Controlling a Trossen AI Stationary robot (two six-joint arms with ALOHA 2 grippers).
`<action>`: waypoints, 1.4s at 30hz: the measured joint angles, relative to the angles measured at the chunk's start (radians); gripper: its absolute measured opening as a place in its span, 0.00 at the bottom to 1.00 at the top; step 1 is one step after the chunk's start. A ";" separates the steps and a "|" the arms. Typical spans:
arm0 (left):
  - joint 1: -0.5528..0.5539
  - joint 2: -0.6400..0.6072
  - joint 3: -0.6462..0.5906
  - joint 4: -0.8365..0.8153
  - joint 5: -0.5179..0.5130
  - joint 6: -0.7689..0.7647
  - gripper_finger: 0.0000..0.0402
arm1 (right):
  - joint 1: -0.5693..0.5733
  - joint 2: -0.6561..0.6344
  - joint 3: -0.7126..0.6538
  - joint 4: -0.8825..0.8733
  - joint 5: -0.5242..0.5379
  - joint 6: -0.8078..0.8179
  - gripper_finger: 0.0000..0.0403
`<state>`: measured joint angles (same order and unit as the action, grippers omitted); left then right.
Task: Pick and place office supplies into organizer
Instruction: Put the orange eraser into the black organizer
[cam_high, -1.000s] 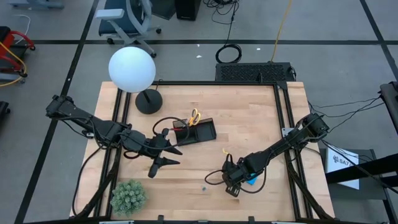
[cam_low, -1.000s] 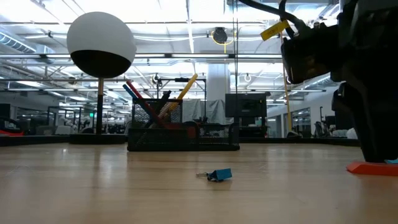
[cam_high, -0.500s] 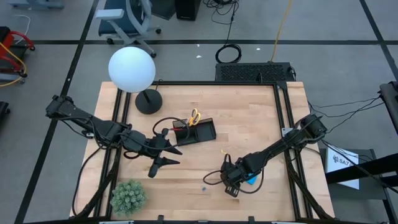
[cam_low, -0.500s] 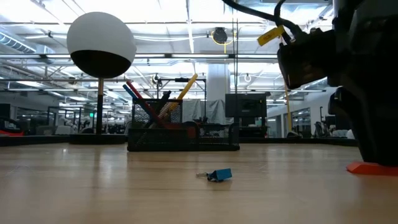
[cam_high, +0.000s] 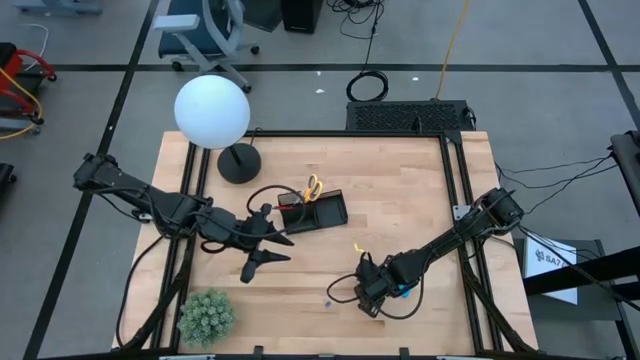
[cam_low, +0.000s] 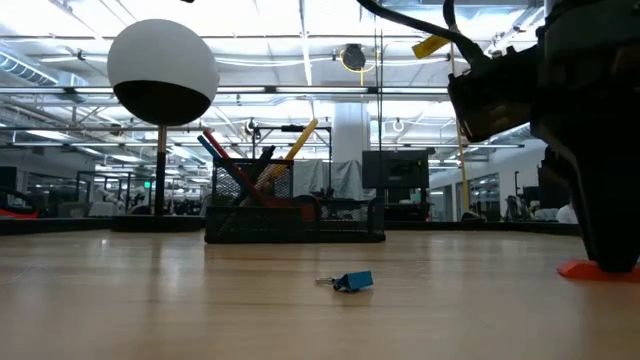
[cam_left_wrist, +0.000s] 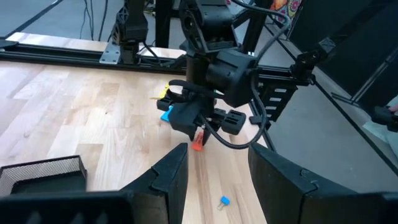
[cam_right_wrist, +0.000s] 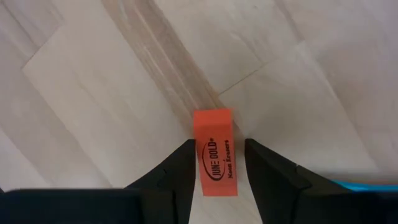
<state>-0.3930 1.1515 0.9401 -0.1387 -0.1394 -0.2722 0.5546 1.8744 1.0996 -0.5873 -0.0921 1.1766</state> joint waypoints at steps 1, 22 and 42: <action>0.003 0.000 0.000 0.000 0.000 -0.004 0.40 | 0.000 0.000 0.000 0.000 0.000 0.009 0.31; 0.013 0.000 0.000 0.000 0.000 -0.019 0.40 | 0.029 0.000 -0.002 -0.057 -0.033 0.045 0.29; 0.013 0.000 0.000 0.000 0.000 -0.019 0.40 | 0.000 -0.008 -0.002 0.043 -0.058 0.018 0.29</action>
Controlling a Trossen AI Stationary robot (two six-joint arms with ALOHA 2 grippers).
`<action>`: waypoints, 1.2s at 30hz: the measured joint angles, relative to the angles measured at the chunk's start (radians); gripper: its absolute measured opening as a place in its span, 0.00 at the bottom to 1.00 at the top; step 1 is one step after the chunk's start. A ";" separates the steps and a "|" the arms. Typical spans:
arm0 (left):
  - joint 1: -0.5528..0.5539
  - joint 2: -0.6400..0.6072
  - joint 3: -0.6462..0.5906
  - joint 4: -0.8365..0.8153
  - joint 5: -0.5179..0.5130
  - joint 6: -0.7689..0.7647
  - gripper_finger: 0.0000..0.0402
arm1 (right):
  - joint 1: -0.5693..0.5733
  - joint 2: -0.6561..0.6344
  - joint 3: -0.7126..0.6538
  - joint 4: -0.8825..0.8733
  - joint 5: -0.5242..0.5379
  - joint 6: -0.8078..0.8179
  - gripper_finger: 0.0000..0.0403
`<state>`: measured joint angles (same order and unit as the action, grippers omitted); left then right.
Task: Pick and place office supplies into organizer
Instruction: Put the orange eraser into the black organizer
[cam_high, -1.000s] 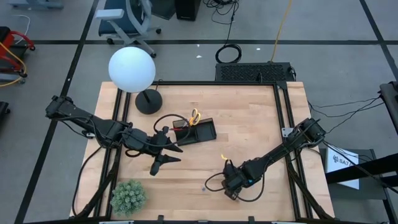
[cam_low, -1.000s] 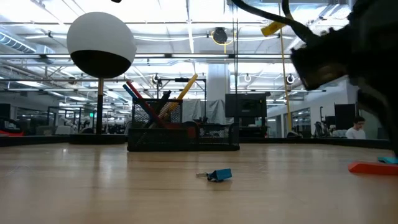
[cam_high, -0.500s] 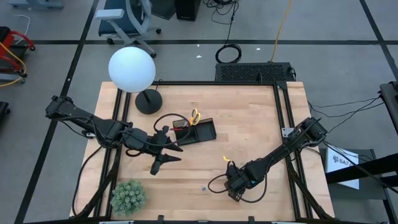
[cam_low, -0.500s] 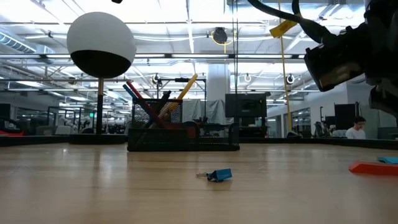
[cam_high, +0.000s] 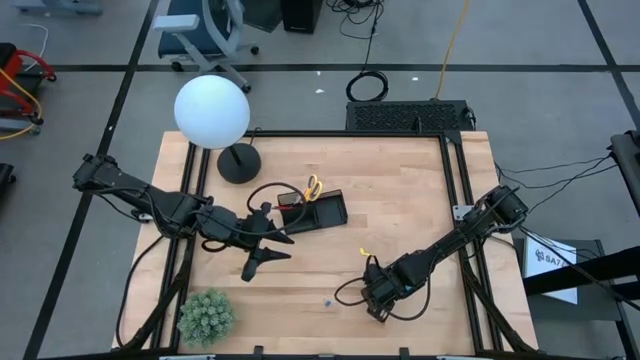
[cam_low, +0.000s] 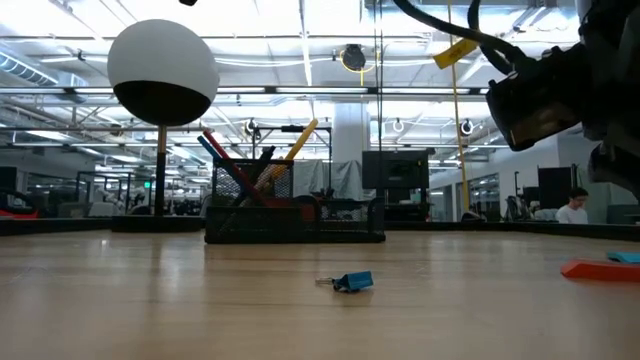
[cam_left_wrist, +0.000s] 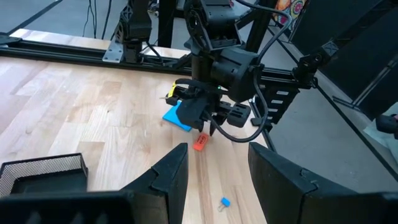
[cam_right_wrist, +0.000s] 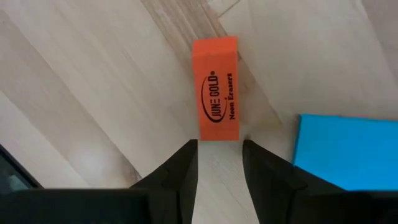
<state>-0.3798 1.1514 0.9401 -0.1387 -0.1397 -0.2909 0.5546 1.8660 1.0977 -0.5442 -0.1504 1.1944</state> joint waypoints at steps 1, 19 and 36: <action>0.000 0.000 0.000 0.000 0.000 0.000 0.40 | -0.006 0.000 0.000 0.000 -0.006 -0.006 0.29; 0.000 0.000 0.000 0.000 0.002 -0.001 0.40 | -0.044 -0.032 0.000 -0.015 -0.018 -0.104 0.46; 0.005 0.000 0.000 0.000 0.008 0.001 0.40 | -0.057 -0.023 0.001 -0.046 0.095 -0.148 0.47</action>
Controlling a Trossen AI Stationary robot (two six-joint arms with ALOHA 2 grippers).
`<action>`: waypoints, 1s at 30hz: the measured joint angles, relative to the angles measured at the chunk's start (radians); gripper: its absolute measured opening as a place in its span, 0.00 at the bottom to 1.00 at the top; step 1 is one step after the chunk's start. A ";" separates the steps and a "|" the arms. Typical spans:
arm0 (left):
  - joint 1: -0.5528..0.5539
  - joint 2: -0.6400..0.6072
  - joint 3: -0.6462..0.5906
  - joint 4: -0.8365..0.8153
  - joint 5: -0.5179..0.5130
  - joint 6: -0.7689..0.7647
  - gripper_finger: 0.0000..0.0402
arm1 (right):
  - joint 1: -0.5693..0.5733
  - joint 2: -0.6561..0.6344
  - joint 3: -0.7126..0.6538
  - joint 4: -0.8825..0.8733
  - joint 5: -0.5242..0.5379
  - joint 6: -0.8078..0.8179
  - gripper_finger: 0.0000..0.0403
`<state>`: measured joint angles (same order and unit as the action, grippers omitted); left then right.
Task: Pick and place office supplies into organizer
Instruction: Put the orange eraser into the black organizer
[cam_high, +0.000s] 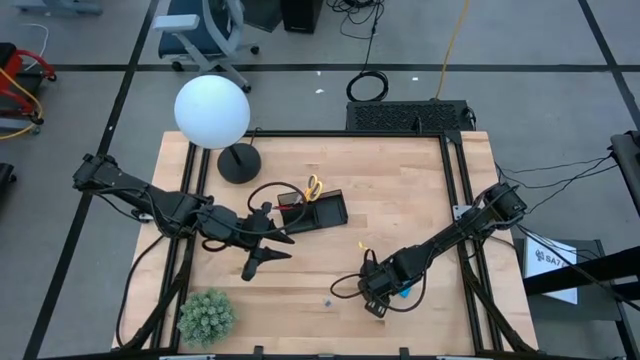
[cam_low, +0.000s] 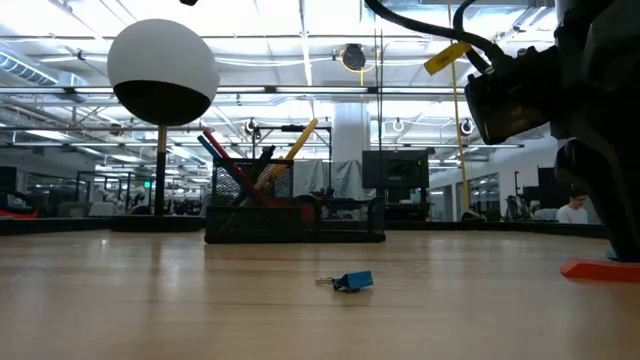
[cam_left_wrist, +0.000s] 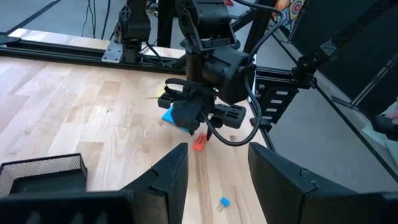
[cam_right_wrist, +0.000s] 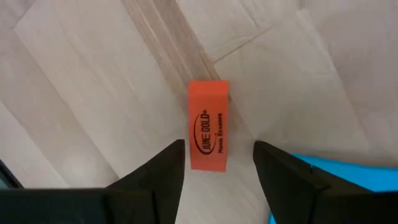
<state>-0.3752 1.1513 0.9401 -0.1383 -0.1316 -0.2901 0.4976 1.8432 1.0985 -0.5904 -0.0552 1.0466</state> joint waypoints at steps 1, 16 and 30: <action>0.000 0.000 0.000 0.000 0.000 0.000 0.40 | 0.000 0.010 0.000 0.008 -0.002 -0.005 0.47; 0.000 0.000 0.000 -0.001 0.000 -0.001 0.40 | 0.000 0.064 0.000 0.049 0.009 -0.012 0.43; 0.001 0.000 0.000 -0.001 -0.003 -0.001 0.40 | 0.000 0.067 -0.002 0.007 -0.011 -0.018 0.13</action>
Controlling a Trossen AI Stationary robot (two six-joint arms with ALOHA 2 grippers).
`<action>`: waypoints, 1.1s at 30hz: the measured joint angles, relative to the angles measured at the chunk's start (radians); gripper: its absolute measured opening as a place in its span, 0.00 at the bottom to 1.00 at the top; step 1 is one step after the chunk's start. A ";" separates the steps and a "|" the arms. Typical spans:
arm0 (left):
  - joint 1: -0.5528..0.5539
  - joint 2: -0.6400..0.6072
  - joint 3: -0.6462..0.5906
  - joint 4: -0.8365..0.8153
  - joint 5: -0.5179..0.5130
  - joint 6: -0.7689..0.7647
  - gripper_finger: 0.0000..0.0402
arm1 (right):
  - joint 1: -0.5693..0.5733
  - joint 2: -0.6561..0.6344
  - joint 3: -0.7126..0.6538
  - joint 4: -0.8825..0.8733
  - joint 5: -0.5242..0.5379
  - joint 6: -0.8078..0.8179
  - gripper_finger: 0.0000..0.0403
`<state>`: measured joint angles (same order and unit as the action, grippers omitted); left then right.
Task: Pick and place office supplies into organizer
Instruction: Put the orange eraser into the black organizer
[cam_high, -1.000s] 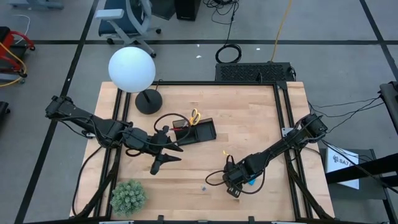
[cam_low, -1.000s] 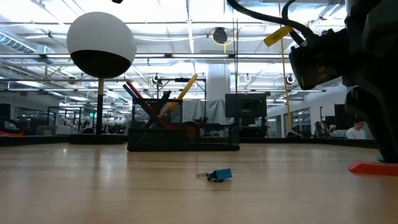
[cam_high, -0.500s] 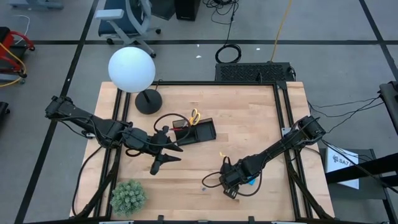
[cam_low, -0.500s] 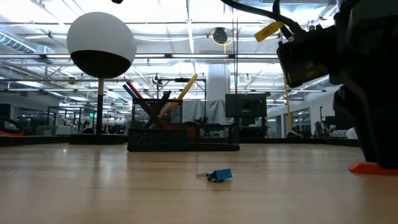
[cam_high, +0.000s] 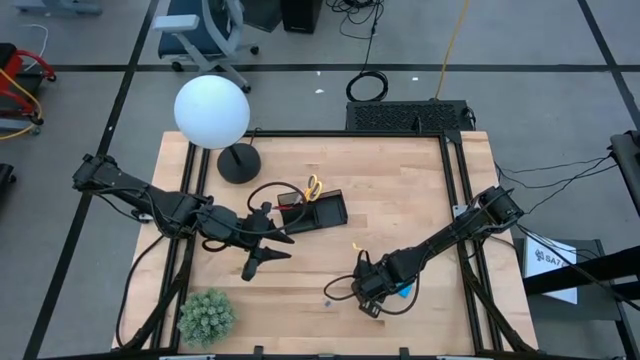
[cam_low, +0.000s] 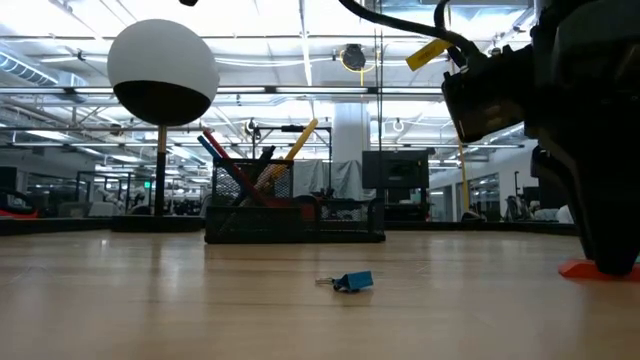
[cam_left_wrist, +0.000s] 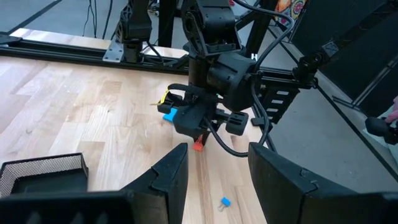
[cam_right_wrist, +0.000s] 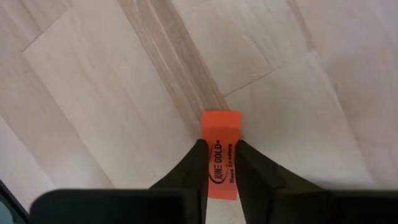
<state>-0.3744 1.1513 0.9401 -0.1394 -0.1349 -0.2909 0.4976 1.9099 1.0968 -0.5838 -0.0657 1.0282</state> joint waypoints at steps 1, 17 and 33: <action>0.000 0.000 0.000 0.000 0.000 0.000 0.40 | 0.000 0.000 -0.002 0.001 -0.002 0.005 0.13; 0.001 0.000 0.000 0.002 -0.007 -0.002 0.40 | -0.054 -0.054 -0.017 0.033 -0.036 0.033 0.06; 0.008 0.000 0.000 0.009 -0.007 -0.004 0.40 | -0.079 -0.097 -0.018 0.086 -0.045 -0.066 0.03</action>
<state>-0.3668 1.1515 0.9401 -0.1307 -0.1417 -0.2951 0.4187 1.8130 1.0786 -0.4979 -0.1102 0.9621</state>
